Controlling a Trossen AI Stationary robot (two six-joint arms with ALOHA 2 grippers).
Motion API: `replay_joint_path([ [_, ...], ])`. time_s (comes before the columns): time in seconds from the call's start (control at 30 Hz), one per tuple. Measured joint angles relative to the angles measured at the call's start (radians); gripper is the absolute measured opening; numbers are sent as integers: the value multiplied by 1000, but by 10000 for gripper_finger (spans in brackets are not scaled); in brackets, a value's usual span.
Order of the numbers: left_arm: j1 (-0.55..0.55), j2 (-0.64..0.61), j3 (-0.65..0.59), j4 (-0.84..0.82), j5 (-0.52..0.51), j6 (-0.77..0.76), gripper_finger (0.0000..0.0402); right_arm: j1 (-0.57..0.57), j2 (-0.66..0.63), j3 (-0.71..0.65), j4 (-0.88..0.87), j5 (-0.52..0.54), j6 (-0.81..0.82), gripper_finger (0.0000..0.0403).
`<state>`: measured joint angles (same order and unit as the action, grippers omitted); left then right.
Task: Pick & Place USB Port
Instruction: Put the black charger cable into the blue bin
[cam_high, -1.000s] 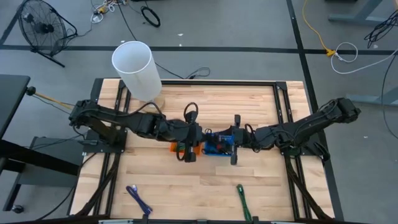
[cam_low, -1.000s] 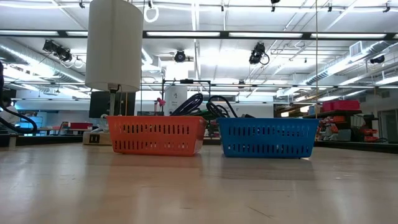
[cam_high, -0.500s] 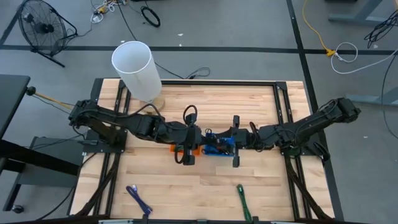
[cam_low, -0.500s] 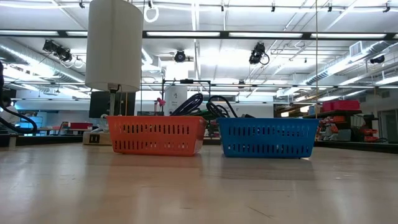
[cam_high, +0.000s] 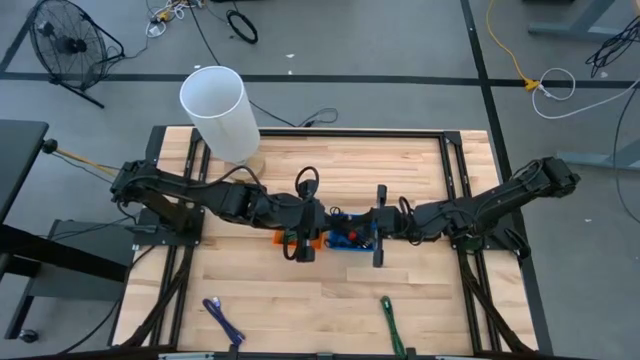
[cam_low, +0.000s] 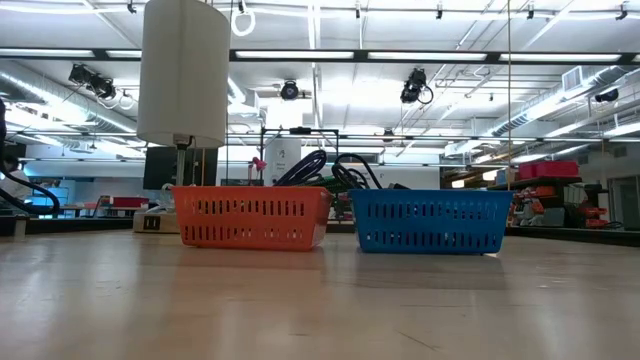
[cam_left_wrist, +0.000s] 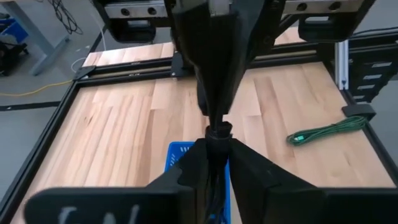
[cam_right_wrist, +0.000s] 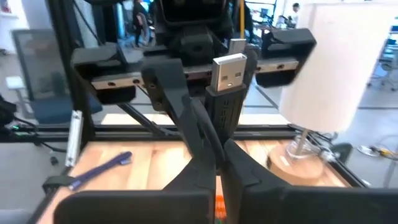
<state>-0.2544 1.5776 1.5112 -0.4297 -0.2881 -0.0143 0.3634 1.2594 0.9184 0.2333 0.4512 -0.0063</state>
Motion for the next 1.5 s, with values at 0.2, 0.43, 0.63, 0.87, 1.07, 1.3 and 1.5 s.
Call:
replay_joint_path([
  [0.2, -2, 0, 0, -33, -5, 1, 89, 0, 0, 0, -37, 29, 9, 2],
  [0.43, -3, 0, 0, -105, -18, 0, 91, -18, -37, 0, -263, 53, 156, 1],
  [0.63, -3, 0, 0, -138, -22, 0, 91, -48, -42, 0, -483, 34, 317, 1],
  [0.87, -3, 0, 0, -145, -22, -22, 92, -62, -17, 0, -636, -6, 461, 0],
  [1.07, -7, 0, 0, -146, -21, -27, 92, -76, 26, 0, -692, -73, 523, 0],
  [1.3, -7, 0, 0, -146, -21, -27, 92, -102, 67, 0, -756, -120, 576, 0],
  [1.5, -7, 0, 0, -148, -21, -27, 92, -121, 88, -1, -807, -156, 632, 0],
])
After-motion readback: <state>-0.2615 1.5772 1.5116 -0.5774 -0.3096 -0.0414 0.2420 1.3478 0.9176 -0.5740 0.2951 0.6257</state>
